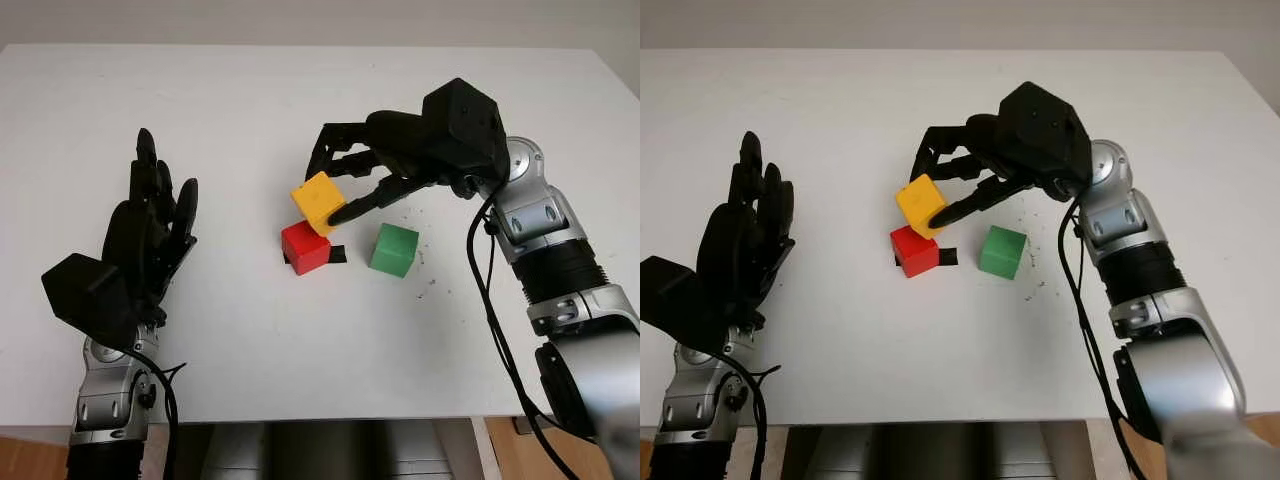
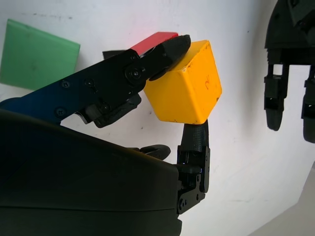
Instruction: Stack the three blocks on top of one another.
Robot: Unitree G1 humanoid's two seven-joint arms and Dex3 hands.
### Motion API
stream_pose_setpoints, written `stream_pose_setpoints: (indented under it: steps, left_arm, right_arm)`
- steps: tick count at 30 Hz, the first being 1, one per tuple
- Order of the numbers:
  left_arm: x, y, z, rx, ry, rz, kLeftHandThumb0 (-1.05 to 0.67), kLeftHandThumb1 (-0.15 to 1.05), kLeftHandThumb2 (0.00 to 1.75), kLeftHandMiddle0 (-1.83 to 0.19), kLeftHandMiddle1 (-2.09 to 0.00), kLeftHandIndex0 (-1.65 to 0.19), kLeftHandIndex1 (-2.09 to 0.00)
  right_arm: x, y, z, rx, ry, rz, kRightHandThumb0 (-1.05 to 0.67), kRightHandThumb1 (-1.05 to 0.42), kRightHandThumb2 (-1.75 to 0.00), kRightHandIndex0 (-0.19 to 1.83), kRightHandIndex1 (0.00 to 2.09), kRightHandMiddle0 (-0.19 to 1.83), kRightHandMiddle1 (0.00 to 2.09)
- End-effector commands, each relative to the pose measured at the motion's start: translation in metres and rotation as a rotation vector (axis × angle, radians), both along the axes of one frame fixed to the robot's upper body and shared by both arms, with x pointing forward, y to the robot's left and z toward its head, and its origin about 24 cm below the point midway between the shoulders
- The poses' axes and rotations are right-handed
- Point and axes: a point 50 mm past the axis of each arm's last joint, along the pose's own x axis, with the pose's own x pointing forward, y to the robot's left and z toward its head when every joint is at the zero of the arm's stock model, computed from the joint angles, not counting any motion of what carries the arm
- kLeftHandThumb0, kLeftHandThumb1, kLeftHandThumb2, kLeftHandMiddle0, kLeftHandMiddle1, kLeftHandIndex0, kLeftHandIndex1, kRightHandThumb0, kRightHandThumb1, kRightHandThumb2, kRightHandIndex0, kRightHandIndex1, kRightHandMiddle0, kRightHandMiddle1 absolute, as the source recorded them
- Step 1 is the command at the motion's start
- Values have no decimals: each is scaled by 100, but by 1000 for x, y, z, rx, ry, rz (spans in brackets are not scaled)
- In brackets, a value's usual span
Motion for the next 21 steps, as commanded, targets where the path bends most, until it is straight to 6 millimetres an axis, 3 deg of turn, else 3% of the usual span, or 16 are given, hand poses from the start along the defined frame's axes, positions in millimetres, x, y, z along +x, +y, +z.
stream_pose_setpoints:
  steps: [1,21]
  left_arm:
    - [-2,0,2,6,-12,0,-79,105,44,19,-2,19,0]
    - [-3,-1,1,15,-7,3,-81,105,43,19,-2,19,0]
  right_arm:
    - [-1,1,-4,21,12,12,-48,-94,-5,41,2,32,170]
    - [-1,16,-26,48,-13,-34,-51,-95,-6,42,3,34,171]
